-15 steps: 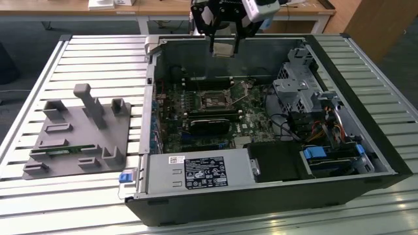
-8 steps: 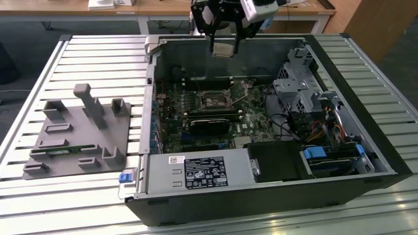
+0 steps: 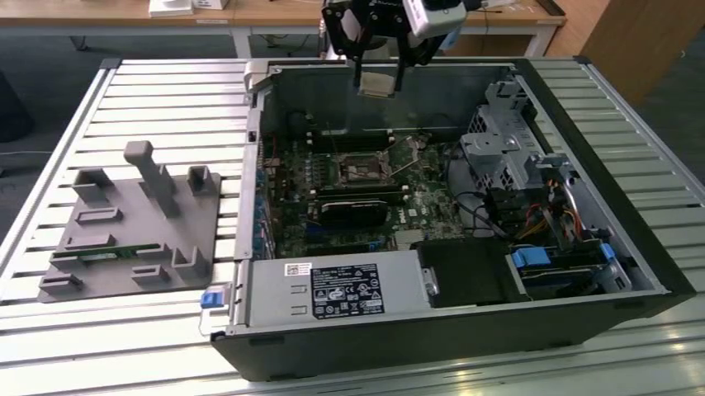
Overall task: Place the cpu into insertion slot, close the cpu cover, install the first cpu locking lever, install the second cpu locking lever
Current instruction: 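Place the cpu into insertion slot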
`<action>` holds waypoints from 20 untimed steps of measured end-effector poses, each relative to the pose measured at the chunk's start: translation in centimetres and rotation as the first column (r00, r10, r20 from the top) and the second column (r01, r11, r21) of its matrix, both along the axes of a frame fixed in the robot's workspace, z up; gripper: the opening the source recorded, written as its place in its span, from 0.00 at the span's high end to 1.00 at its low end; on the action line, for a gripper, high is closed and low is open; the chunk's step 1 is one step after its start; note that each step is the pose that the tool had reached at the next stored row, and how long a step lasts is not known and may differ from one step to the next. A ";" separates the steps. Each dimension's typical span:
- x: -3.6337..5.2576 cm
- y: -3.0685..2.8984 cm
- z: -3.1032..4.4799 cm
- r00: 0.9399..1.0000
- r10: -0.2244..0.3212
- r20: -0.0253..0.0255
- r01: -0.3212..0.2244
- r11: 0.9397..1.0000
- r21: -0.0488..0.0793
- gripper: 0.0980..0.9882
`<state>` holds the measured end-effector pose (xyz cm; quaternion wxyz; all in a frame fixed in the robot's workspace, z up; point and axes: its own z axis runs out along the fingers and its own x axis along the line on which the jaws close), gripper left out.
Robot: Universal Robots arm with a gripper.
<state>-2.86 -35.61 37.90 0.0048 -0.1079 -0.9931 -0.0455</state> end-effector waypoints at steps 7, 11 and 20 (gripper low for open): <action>-0.01 0.00 -0.03 0.999 -0.054 0.000 0.054 0.999 -0.001 0.51; -0.01 0.00 -0.07 0.993 -0.115 0.000 0.115 0.993 -0.001 0.51; 0.00 0.00 -0.14 0.962 -0.274 0.000 0.274 0.962 -0.001 0.51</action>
